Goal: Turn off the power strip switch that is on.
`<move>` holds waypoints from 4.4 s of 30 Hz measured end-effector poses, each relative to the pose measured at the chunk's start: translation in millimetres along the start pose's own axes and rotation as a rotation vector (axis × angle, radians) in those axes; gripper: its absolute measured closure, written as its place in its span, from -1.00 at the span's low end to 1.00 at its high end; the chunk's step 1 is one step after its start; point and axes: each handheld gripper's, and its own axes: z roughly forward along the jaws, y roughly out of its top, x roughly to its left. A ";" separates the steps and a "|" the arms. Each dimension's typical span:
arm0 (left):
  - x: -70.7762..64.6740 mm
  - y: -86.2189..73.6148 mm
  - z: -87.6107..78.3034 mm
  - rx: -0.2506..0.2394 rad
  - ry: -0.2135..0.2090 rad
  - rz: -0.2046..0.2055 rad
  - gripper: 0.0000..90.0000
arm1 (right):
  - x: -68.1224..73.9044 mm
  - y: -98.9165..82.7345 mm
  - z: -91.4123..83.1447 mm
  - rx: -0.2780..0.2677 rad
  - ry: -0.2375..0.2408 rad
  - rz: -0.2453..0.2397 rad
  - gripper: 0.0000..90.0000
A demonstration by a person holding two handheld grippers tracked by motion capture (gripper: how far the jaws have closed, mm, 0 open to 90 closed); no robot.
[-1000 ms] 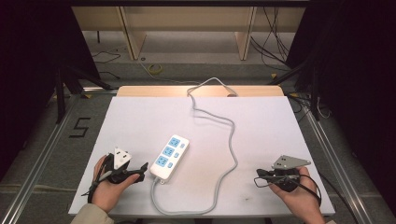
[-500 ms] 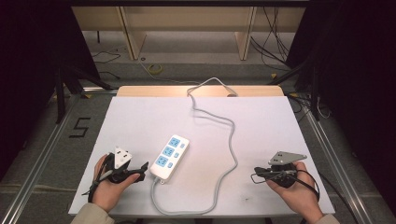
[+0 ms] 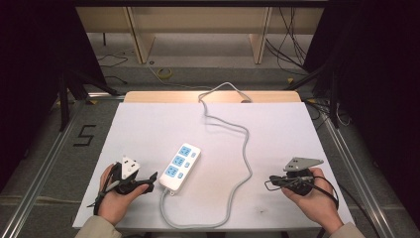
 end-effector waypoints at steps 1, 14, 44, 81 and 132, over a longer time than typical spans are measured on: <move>-0.1 0.0 0.0 -0.001 0.000 -0.001 -0.66 | 0.0 0.0 0.0 0.000 0.000 0.000 1.00; -0.2 0.1 0.3 0.000 -0.002 -0.002 -0.66 | 1.3 11.4 2.3 0.015 0.004 -0.019 1.00; -0.9 0.5 0.9 -0.005 -0.002 -0.005 -0.66 | 7.7 35.5 7.6 0.038 0.020 -0.056 1.00; -1.2 1.2 1.3 -0.007 -0.004 -0.001 -0.66 | 13.6 61.7 17.4 0.069 0.048 -0.093 1.00; -1.8 2.2 1.8 -0.004 -0.007 0.004 -0.66 | 27.9 95.2 37.6 0.088 0.075 -0.149 1.00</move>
